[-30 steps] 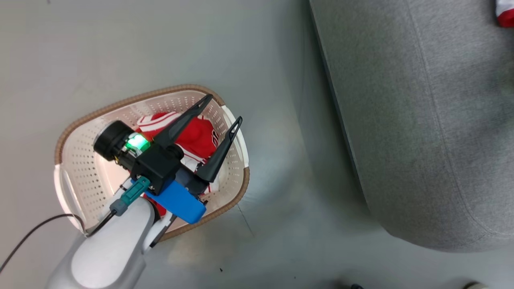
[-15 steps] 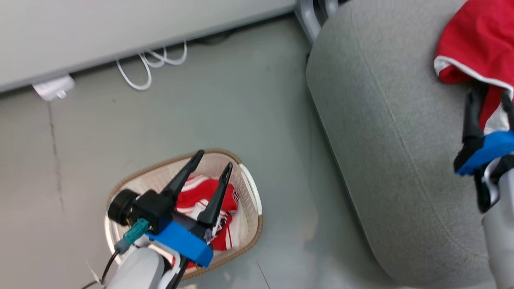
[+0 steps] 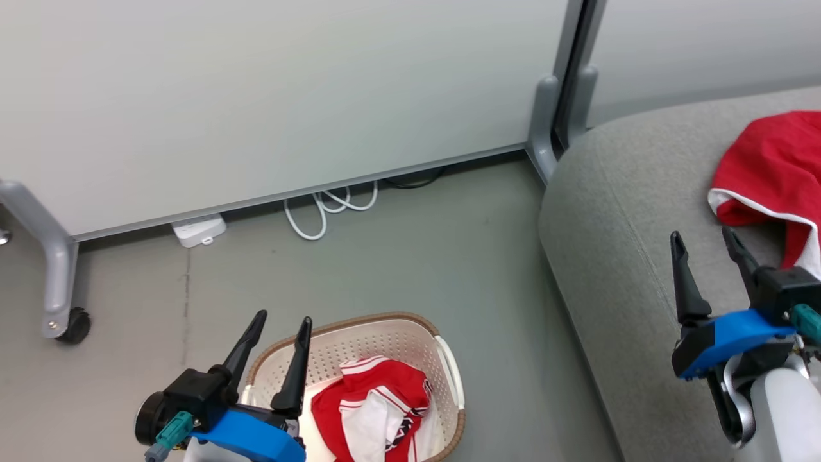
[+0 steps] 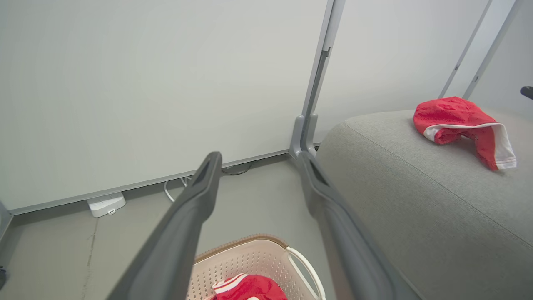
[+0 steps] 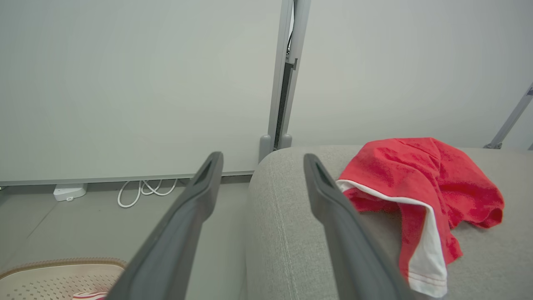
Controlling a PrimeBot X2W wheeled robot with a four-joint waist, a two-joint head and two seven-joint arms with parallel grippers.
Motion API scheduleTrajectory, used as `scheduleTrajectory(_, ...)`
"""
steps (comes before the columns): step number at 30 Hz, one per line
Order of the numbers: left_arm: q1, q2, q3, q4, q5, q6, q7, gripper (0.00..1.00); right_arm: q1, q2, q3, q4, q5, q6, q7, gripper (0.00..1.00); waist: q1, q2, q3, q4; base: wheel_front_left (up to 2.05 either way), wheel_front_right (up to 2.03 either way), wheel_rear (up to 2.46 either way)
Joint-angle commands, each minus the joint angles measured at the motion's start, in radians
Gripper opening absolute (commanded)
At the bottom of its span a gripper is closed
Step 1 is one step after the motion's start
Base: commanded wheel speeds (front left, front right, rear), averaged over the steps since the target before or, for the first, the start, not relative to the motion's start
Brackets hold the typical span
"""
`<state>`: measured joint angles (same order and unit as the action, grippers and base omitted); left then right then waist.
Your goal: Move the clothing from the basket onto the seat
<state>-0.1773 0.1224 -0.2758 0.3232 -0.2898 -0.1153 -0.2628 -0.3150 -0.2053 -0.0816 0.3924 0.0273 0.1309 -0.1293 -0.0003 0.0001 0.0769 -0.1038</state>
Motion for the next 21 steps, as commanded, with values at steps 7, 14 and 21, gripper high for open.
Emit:
scheduleTrajectory(7,0.022,-0.021,0.082,0.008,0.024,0.008,-0.003,1.0,0.167,0.067,-0.004,-0.226,0.0,0.0,0.083,1.0,0.0003,-0.0001,-0.048,0.087,0.0,0.0,0.0)
scheduleTrajectory(14,0.035,-0.03,0.157,0.012,0.049,0.005,-0.003,1.0,0.255,0.105,0.038,-0.358,0.02,0.0,0.152,1.0,0.0003,-0.0001,-0.053,0.119,0.0,0.0,0.0)
scheduleTrajectory(21,0.036,-0.035,0.2,0.017,0.07,0.001,-0.003,1.0,0.287,0.122,0.04,-0.391,0.027,0.0,0.159,1.0,0.0003,-0.0001,-0.06,0.138,0.0,0.0,0.0)
